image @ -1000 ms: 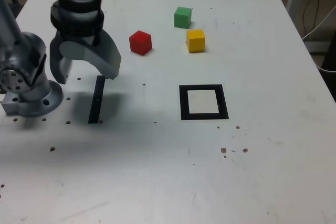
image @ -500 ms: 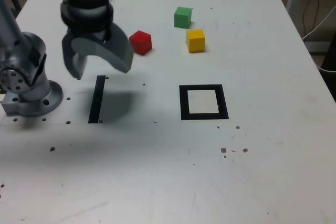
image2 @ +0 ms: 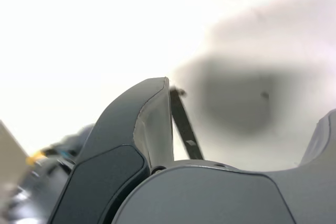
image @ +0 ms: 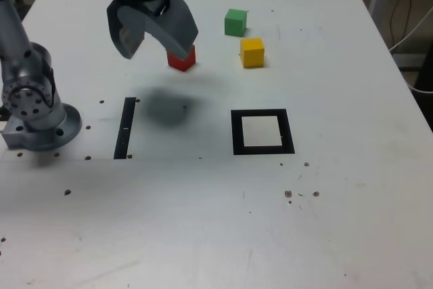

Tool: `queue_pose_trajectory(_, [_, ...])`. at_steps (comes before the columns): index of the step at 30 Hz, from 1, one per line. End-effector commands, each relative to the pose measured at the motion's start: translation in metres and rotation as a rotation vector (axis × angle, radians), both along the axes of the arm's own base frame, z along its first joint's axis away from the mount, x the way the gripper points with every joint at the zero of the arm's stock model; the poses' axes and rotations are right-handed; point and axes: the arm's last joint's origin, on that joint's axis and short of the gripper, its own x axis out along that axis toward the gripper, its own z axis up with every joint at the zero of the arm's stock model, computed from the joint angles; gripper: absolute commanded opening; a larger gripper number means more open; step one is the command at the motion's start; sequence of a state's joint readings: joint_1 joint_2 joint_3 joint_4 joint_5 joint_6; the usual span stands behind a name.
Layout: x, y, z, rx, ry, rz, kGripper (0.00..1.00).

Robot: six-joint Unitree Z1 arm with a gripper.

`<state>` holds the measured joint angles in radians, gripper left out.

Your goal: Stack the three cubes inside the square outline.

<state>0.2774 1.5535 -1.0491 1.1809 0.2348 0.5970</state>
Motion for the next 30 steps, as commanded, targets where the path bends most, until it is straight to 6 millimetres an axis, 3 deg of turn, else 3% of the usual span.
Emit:
queue_pose_trajectory(1, [0.002,0.009,-0.005,0.001,0.044,-0.028,0.95])
queue_pose_trajectory(11, [0.012,0.026,-0.007,0.006,0.067,-0.084,0.92])
queue_pose_trajectory(22, [0.049,0.044,-0.042,-0.034,0.169,-0.09,0.91])
queue_pose_trajectory(30, [0.052,0.053,-0.044,-0.024,0.161,-0.065,0.94])
